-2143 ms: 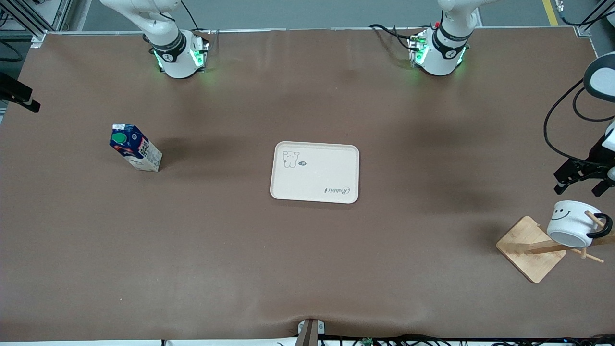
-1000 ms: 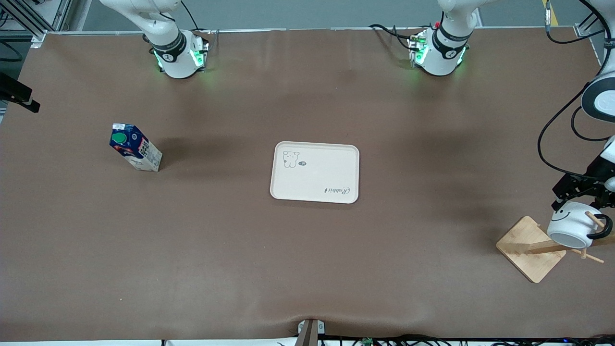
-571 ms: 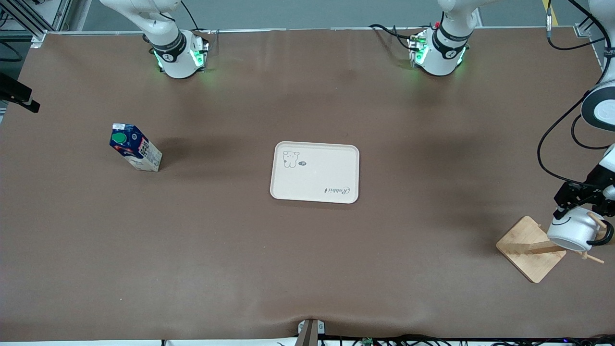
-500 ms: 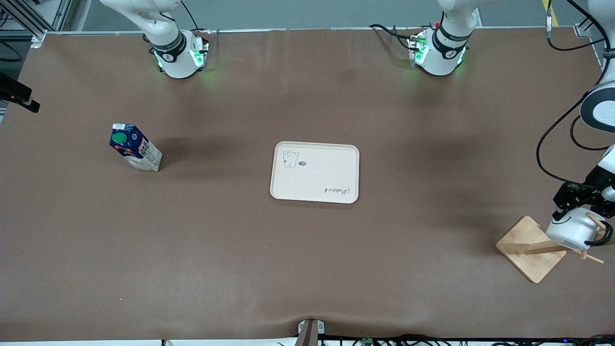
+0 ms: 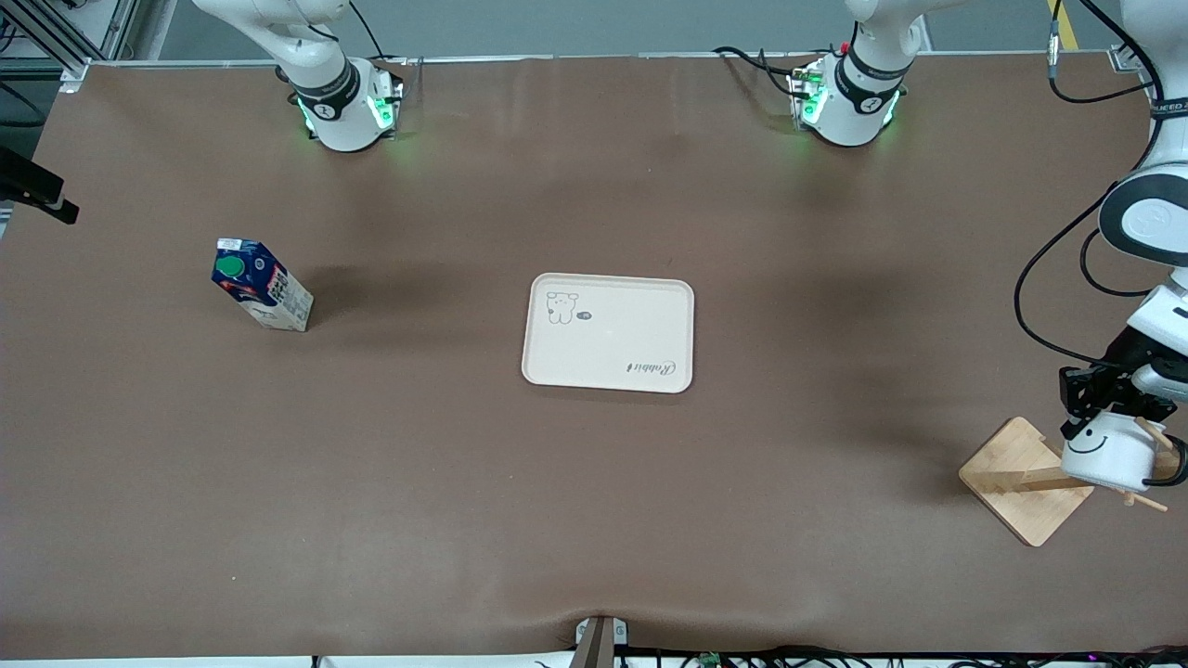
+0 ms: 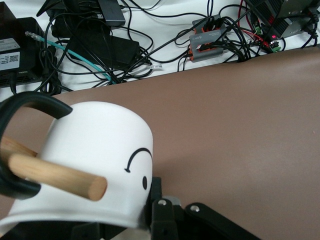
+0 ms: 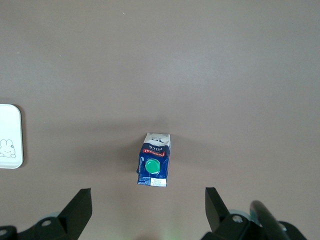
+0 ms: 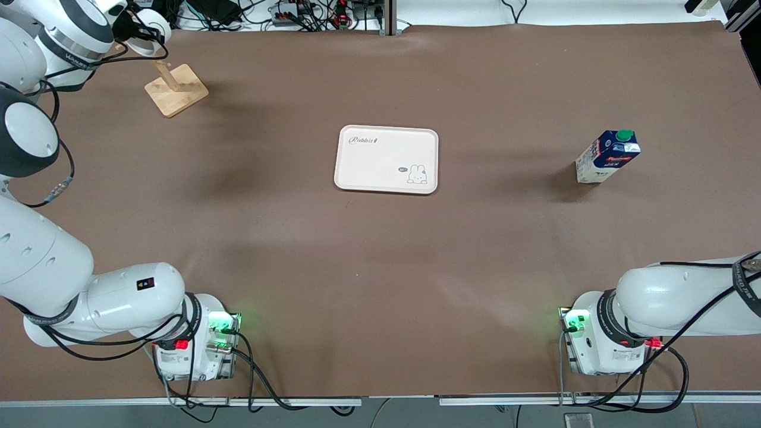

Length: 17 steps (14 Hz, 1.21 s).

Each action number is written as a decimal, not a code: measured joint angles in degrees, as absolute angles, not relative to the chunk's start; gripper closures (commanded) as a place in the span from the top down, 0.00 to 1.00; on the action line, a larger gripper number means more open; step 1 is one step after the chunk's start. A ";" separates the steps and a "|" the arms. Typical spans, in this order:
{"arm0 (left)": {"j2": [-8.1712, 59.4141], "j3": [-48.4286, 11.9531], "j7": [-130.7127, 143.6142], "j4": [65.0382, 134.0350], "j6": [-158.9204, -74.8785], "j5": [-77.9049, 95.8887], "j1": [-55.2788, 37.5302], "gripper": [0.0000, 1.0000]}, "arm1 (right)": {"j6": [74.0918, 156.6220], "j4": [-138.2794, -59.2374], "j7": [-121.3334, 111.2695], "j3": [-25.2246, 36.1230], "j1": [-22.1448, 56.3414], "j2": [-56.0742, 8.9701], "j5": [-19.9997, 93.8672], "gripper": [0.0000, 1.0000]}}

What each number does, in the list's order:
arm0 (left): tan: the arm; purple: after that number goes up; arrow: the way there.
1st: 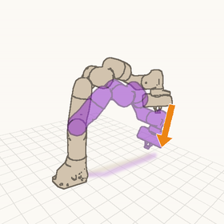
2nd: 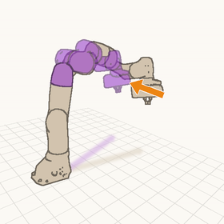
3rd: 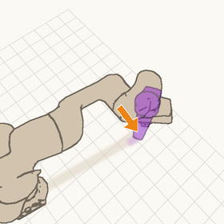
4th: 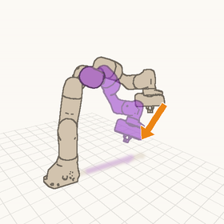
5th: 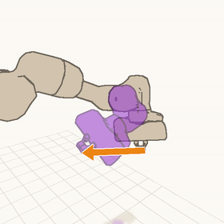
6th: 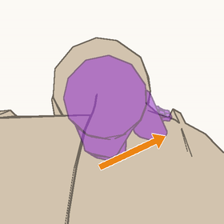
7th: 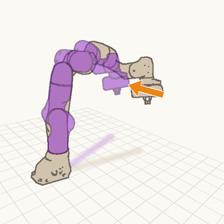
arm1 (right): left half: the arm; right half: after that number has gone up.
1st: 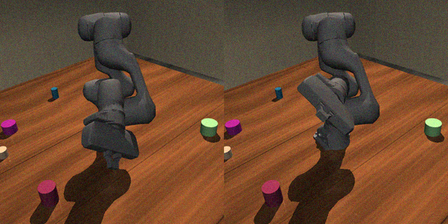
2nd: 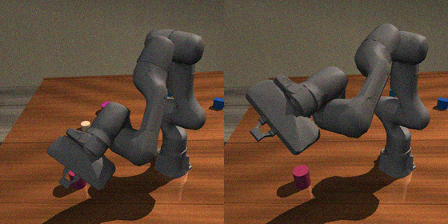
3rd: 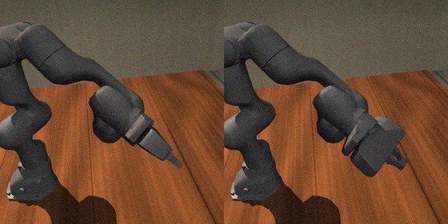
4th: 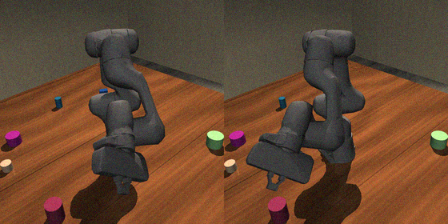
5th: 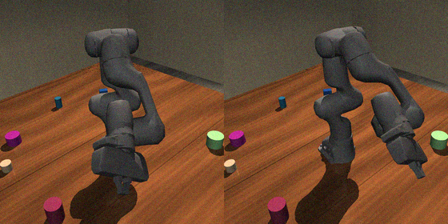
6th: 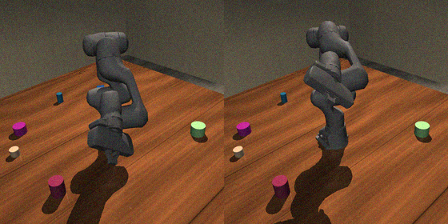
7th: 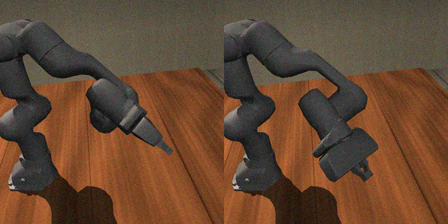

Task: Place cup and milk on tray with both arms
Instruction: 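Grasp the white mug with the left gripper and lift it off the stand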

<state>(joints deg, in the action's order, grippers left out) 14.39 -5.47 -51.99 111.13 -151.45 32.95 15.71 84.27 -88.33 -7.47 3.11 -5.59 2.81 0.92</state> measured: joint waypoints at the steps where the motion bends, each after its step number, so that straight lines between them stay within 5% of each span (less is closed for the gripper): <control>1: 14.32 -5.55 -51.99 111.13 -151.49 32.95 15.72 0.00 | 84.27 -88.33 -7.47 3.08 -5.59 2.56 0.92 1.00; 17: 8.51 -9.88 -44.74 114.89 -150.11 32.79 16.00 0.00 | 84.33 -88.27 -7.48 3.04 -5.59 1.58 0.92 1.00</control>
<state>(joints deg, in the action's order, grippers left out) 8.51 -9.88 -44.74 114.89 -150.11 32.79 16.00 84.33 -88.27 -7.48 3.04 -5.59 1.58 0.92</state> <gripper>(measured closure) 0.938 0.000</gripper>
